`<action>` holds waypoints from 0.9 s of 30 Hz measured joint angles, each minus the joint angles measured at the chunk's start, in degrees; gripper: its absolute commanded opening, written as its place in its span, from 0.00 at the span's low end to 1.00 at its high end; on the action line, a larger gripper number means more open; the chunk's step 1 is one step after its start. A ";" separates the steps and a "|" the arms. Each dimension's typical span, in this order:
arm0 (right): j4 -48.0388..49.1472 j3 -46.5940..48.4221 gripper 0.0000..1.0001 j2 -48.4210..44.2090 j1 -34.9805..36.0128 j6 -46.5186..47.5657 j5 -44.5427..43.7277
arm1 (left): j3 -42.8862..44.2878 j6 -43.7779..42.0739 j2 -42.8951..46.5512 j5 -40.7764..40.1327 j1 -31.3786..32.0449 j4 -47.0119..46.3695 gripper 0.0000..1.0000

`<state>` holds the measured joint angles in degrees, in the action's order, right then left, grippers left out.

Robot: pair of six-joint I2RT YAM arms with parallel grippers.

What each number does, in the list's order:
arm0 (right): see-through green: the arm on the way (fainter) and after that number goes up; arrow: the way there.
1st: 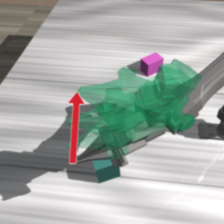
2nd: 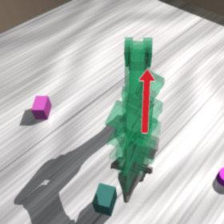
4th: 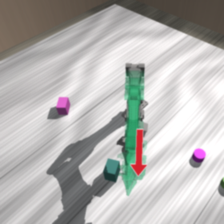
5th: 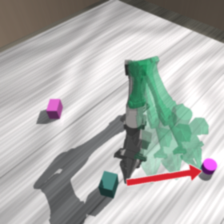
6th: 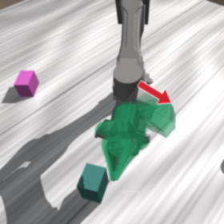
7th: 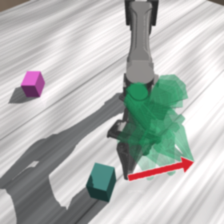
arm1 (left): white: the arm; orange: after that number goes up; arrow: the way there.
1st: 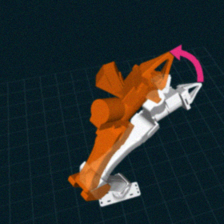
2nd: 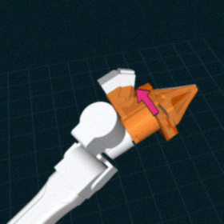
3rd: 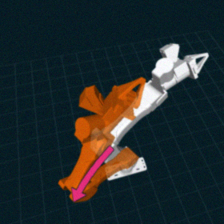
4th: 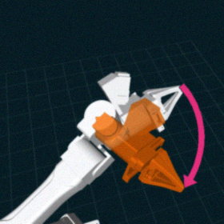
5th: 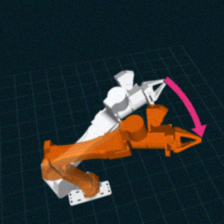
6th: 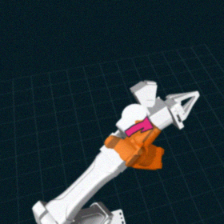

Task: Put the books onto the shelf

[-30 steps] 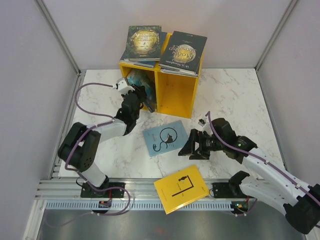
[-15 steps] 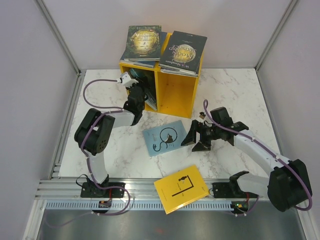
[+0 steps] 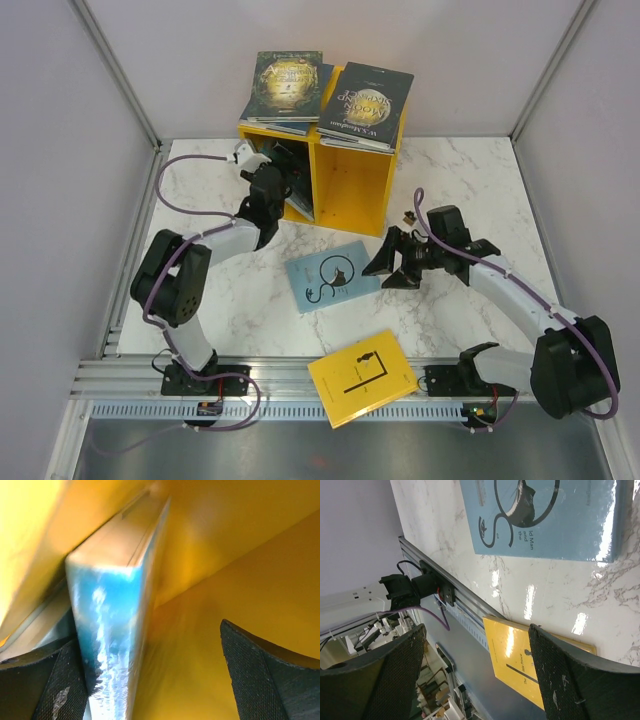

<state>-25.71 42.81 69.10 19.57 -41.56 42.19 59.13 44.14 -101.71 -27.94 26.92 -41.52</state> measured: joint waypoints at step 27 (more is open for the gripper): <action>17.64 1.64 0.82 10.82 -0.50 -5.64 -3.21 | -10.16 -7.37 35.21 31.69 -9.25 52.76 1.00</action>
<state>-8.08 44.45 79.92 19.07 -47.20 38.98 48.97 36.77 -66.50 3.75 17.67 11.25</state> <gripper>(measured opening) 0.830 0.995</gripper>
